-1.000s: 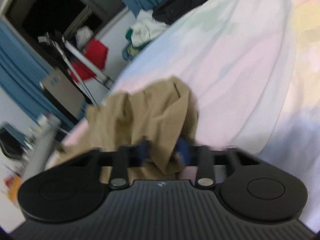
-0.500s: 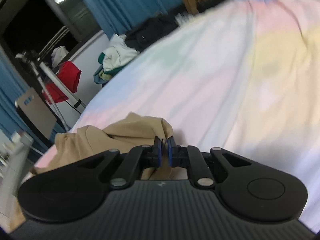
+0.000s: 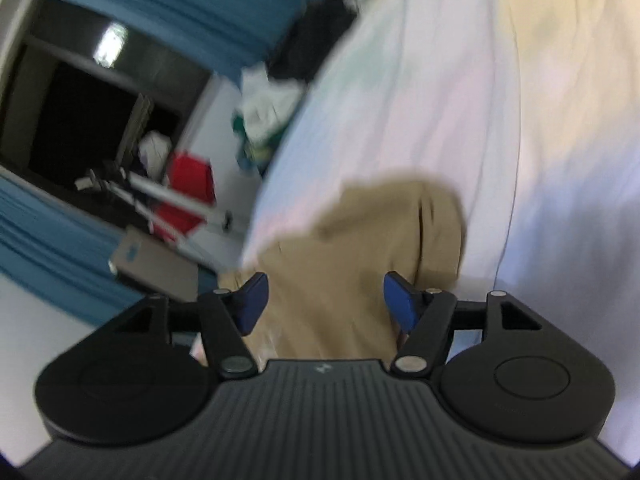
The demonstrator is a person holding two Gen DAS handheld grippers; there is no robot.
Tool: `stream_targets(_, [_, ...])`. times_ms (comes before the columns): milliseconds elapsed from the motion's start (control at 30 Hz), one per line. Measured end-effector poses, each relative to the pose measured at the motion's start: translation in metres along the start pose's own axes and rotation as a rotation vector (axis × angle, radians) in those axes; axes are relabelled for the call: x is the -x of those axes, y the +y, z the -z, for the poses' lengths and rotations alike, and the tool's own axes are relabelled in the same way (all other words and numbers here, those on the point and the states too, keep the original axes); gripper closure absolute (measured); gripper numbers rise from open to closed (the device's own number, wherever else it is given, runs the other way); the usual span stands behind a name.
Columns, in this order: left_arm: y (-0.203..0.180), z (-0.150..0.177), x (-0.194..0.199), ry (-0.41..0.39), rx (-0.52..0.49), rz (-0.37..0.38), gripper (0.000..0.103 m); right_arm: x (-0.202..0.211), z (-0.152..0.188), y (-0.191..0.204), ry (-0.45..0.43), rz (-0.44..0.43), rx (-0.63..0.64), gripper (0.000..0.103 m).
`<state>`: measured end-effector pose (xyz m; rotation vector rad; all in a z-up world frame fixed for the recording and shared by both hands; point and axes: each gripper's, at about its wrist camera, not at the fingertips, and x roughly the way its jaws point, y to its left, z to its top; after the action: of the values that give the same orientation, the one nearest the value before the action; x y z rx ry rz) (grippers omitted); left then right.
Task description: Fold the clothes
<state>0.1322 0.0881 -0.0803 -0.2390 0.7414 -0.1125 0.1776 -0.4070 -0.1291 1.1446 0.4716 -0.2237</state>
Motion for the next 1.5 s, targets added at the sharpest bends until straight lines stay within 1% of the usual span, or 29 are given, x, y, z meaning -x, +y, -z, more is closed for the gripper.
stream_targets(167, [0.000,0.001,-0.003,0.013,0.012,0.001,0.040,-0.041,0.010,-0.033,0.002,0.037,-0.092,0.037])
stream_targets(200, [0.000,0.001,-0.004,0.017,0.014,0.001,0.040,-0.045,0.009,-0.035,-0.030,0.006,-0.108,0.035])
stream_targets(233, [0.001,0.001,-0.005,0.020,0.018,0.002,0.040,-0.049,0.008,-0.037,-0.062,-0.026,-0.125,0.030])
stream_targets(300, [0.001,0.001,-0.007,0.025,0.023,0.005,0.040,-0.061,0.005,-0.032,-0.110,-0.127,-0.107,0.024])
stream_targets(333, [0.002,0.001,-0.009,0.026,0.024,0.005,0.040,-0.067,0.002,-0.027,-0.118,-0.164,-0.075,0.024])
stream_targets(400, [0.004,0.000,-0.013,0.031,0.033,0.004,0.040,-0.084,-0.004,-0.014,-0.108,-0.196,0.015,0.024])
stream_targets(433, [0.005,0.000,-0.015,0.037,0.044,0.005,0.040,-0.093,-0.004,-0.008,-0.111,-0.180,0.059,0.024])
stream_targets(500, [0.008,-0.002,-0.020,0.046,0.067,0.008,0.040,-0.108,-0.005,-0.001,-0.145,-0.109,0.129,0.026])
stream_targets(567, [0.007,-0.004,-0.024,0.044,0.070,0.001,0.040,-0.117,-0.004,0.004,-0.191,-0.074,0.167,0.036])
stream_targets(600, [0.007,-0.005,-0.025,0.042,0.068,-0.001,0.040,-0.120,-0.004,0.008,-0.205,-0.040,0.188,0.057])
stream_targets(633, [0.007,-0.006,-0.026,0.040,0.072,0.000,0.040,-0.120,-0.004,0.011,-0.213,0.002,0.201,0.083])
stream_targets(667, [0.008,-0.008,-0.026,0.038,0.078,0.001,0.040,-0.121,-0.005,0.013,-0.220,0.043,0.214,0.087])
stream_targets(767, [0.013,-0.012,-0.024,0.037,0.115,0.011,0.040,-0.109,-0.006,0.021,-0.278,0.067,0.260,0.090])
stream_targets(800, [0.015,-0.013,-0.022,0.032,0.125,0.012,0.040,-0.105,-0.005,0.030,-0.306,0.090,0.310,0.090])
stream_targets(900, [0.019,-0.016,-0.014,0.017,0.143,0.017,0.040,-0.098,0.006,0.074,-0.389,0.172,0.495,0.091])
stream_targets(1033, [0.025,-0.021,-0.002,-0.017,0.163,0.015,0.040,-0.093,0.053,0.138,-0.497,0.224,0.783,0.091])
stream_targets(1100, [0.030,-0.023,0.002,-0.027,0.178,0.009,0.040,-0.098,0.082,0.165,-0.491,0.201,0.910,0.090])
stream_targets(1200, [0.037,-0.025,0.005,-0.033,0.209,0.003,0.040,-0.121,0.132,0.196,-0.437,0.187,1.071,0.090])
stream_targets(1233, [0.040,-0.025,0.005,-0.032,0.218,0.003,0.040,-0.126,0.149,0.203,-0.407,0.172,1.106,0.090])
stream_targets(1333, [0.045,-0.025,0.005,-0.034,0.228,-0.004,0.040,-0.150,0.195,0.211,-0.290,0.164,1.172,0.090])
stream_targets(1400, [0.047,-0.024,0.005,-0.035,0.233,-0.008,0.040,-0.163,0.216,0.211,-0.216,0.168,1.184,0.089])
stream_targets(1467, [0.048,-0.023,0.004,-0.036,0.231,-0.007,0.040,-0.175,0.226,0.208,-0.159,0.177,1.192,0.087])
stream_targets(1500, [0.048,-0.023,0.004,-0.036,0.227,-0.007,0.040,-0.181,0.227,0.209,-0.117,0.179,1.192,0.083])
